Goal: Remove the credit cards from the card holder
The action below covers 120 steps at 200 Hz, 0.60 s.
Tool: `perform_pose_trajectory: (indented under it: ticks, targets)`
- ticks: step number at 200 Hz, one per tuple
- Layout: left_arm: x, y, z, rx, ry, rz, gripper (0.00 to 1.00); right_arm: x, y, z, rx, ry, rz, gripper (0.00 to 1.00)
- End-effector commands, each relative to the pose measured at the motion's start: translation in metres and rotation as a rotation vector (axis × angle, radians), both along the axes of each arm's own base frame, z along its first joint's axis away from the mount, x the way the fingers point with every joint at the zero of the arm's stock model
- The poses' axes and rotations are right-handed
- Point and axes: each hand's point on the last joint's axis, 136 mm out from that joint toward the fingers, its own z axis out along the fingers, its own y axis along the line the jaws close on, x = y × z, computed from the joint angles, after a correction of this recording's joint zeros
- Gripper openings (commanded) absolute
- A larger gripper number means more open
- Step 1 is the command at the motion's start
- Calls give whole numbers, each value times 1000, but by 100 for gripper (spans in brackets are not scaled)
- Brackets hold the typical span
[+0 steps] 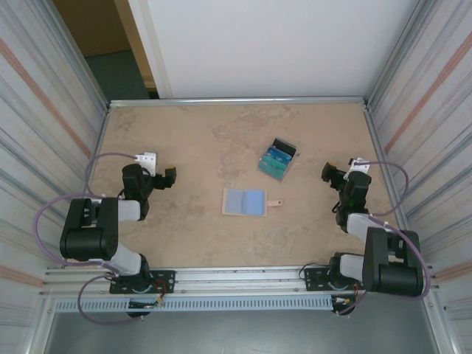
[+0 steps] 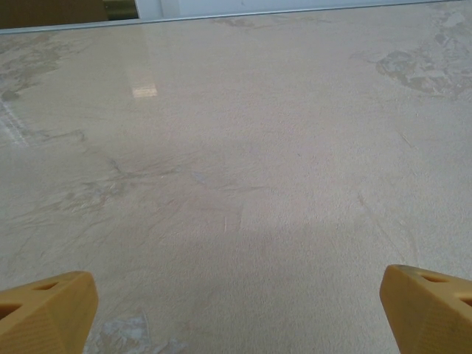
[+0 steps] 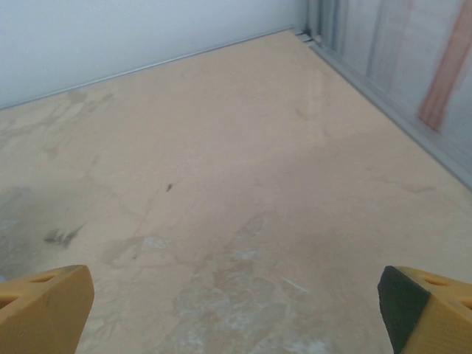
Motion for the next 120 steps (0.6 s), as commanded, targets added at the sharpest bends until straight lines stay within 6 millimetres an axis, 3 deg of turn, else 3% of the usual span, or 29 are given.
perform_pose_trajectory:
  ticks: [1,45,102,120]
  targets:
    - [4,-4,8,-7,-23,-13,99,12,10,7,8,-60,71,99]
    - [4,-4,8,-7,-23,-13,99,21,18,-10,6,-36,120,99]
    - [4,-3,9,-7,-25,-12,99,26,20,-14,0,-8,129,99]
    - [4,-4,8,-6,-23,-13,99,34,28,-25,4,25,177,99]
